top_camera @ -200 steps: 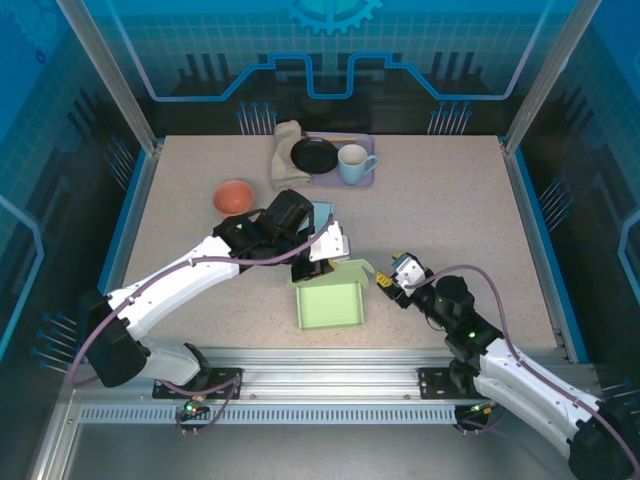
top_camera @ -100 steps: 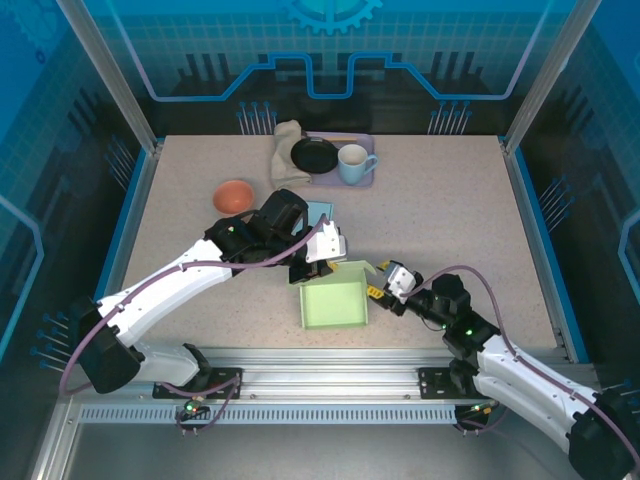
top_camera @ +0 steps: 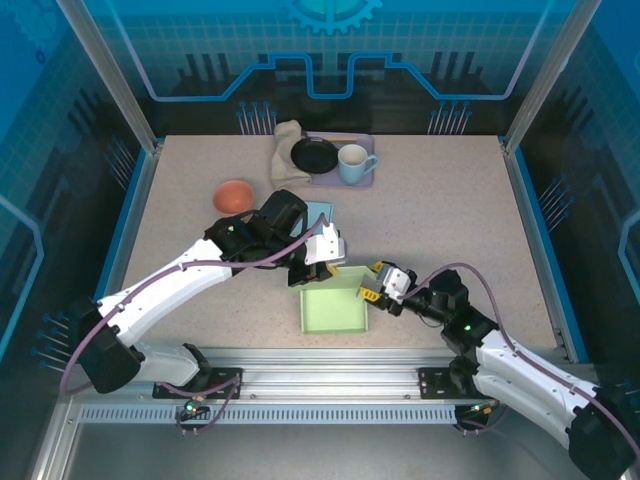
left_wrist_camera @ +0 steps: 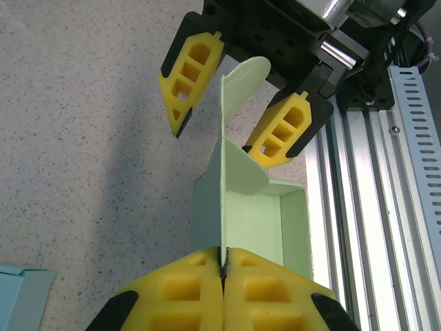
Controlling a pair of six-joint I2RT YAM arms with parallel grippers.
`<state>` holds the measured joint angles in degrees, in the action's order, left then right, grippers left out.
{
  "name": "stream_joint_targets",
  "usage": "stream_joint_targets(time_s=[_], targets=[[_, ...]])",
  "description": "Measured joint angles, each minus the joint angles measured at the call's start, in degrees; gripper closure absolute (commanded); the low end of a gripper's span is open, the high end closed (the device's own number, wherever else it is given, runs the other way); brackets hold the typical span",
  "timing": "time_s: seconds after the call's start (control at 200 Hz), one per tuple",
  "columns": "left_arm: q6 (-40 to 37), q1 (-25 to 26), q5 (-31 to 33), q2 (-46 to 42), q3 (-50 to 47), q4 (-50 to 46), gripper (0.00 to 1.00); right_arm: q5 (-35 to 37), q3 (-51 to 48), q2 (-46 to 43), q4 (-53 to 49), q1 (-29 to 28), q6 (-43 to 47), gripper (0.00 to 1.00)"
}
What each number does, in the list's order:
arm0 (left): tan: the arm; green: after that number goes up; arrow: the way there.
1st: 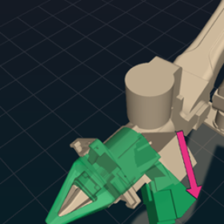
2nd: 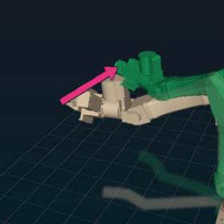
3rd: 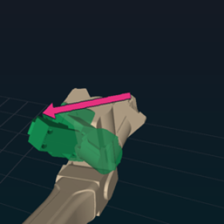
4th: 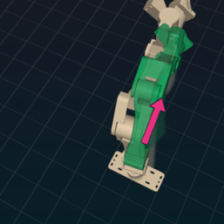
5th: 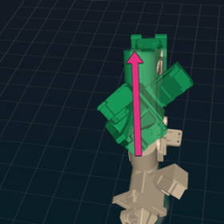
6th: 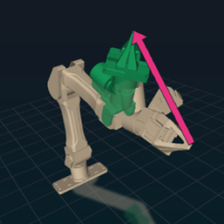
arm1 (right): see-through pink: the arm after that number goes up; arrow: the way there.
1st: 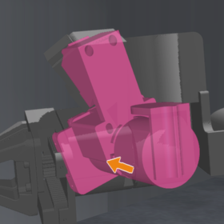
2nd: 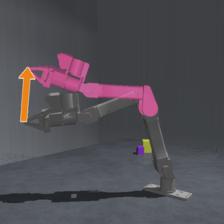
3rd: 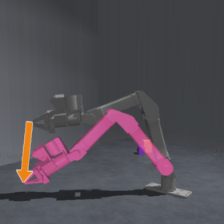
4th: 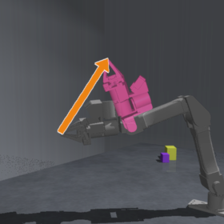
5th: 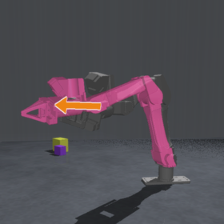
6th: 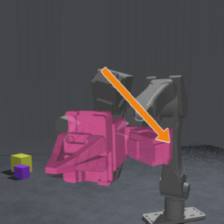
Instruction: Fold the paper box
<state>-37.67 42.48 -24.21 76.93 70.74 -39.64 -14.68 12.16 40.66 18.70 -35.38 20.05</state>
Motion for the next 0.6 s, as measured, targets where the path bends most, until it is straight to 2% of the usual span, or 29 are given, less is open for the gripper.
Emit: stream_joint_targets(time_s=[0.185, 0.405, 0.6], targets=[[-0.02, -0.07, -0.33, 0.74, 0.26, -1.07, 0.98, -2.64, 1.79, 2.47, -1.22, -0.22, 1.92, 0.57], [-0.07, -0.07, -0.39, 1.77, 0.92, -1.36, 0.98, -6.1, 4.02, 4.04, -2.58, -0.26, 3.69, 0.59], [-0.26, -0.11, -1.07, 1.79, 1.16, -1.86, 0.98, -8.33, 5.18, 4.83, -3.67, -0.26, 5.27, 0.78]])
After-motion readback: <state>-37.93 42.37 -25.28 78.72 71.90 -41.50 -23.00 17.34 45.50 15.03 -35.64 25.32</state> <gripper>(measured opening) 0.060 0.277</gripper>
